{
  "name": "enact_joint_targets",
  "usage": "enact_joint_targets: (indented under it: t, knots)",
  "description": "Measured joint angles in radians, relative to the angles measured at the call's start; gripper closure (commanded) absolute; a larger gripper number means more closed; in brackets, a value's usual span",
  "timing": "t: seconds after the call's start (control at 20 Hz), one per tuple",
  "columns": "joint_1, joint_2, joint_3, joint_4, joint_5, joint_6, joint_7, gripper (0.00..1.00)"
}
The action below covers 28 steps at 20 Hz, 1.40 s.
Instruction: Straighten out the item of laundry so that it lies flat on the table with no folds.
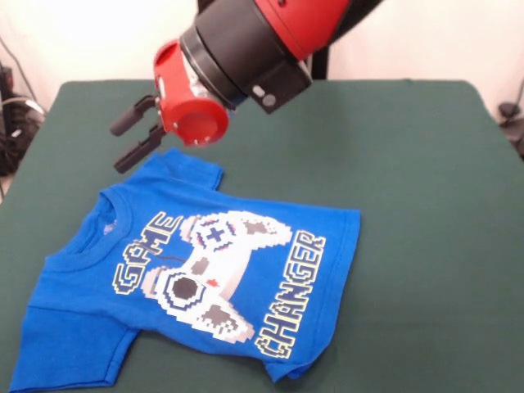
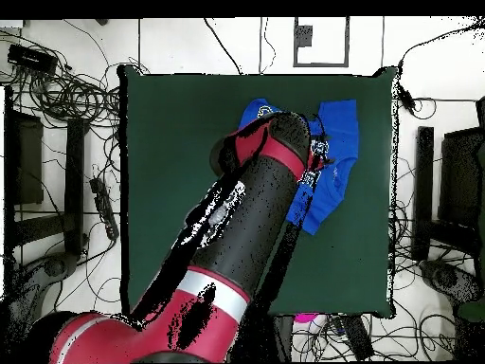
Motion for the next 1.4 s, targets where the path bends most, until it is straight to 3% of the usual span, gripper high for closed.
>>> enact_joint_targets:
  t: [0.55, 1.4]
  knots:
    - [0.009, 0.063, 0.000, -0.001, -0.002, 0.000, 0.000, 0.00]
    - [0.009, 0.072, 0.000, -0.007, -0.002, 0.004, 0.000, 0.00]
